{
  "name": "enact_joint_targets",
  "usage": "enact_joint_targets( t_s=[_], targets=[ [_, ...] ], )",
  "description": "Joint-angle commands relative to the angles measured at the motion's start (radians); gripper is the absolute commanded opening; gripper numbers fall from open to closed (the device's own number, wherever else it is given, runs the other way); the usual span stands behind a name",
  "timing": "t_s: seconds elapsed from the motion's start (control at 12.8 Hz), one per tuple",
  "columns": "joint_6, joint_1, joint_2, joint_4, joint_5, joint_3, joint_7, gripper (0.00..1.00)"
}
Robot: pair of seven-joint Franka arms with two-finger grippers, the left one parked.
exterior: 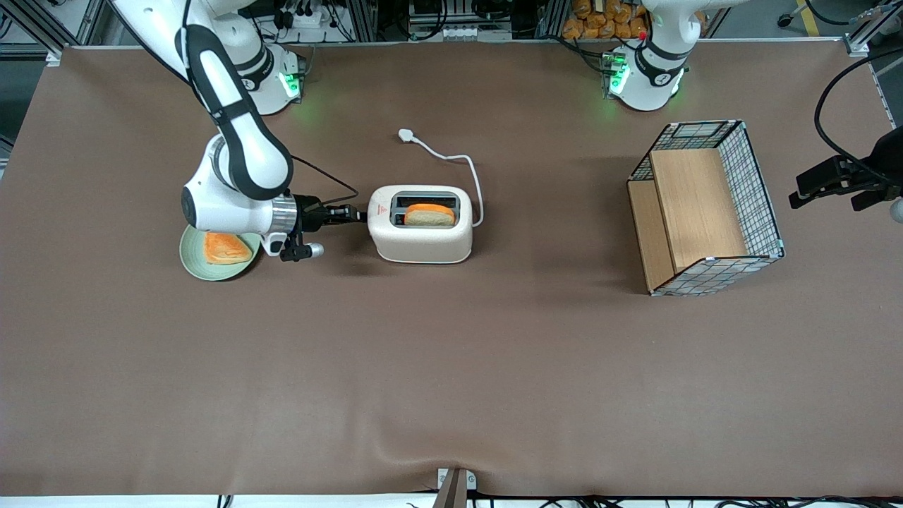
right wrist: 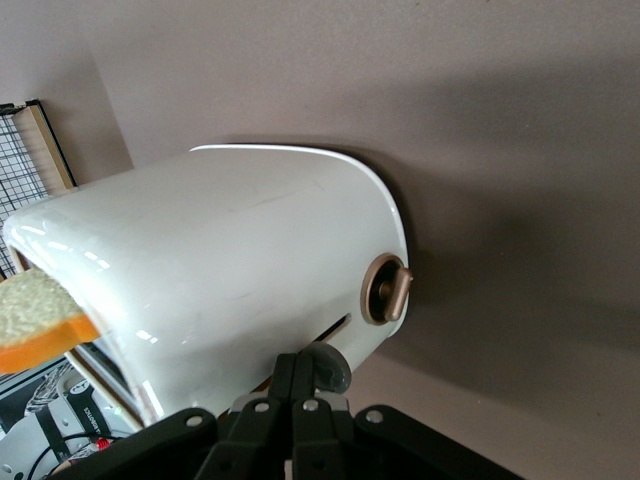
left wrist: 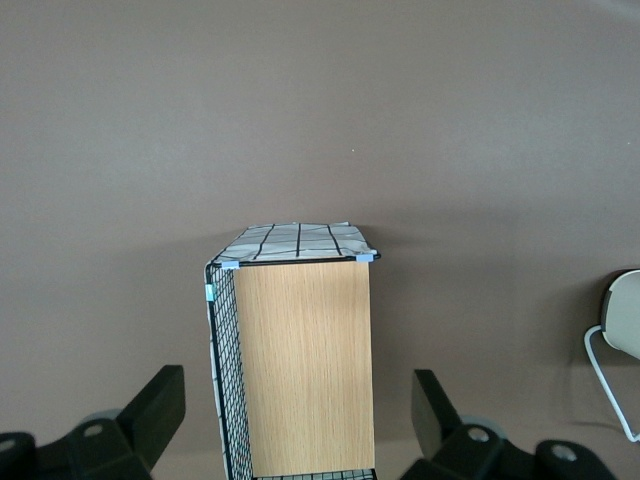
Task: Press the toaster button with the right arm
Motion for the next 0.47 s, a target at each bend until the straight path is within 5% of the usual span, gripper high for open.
enact_joint_targets(
  t_s=[0.0, 0.39],
  targets=[
    [0.024, 0.011, 0.031, -0.011, 0.047, -0.001, -0.06, 0.0],
    [0.024, 0.005, 0.066, -0.013, 0.076, -0.001, -0.118, 0.0]
  ],
)
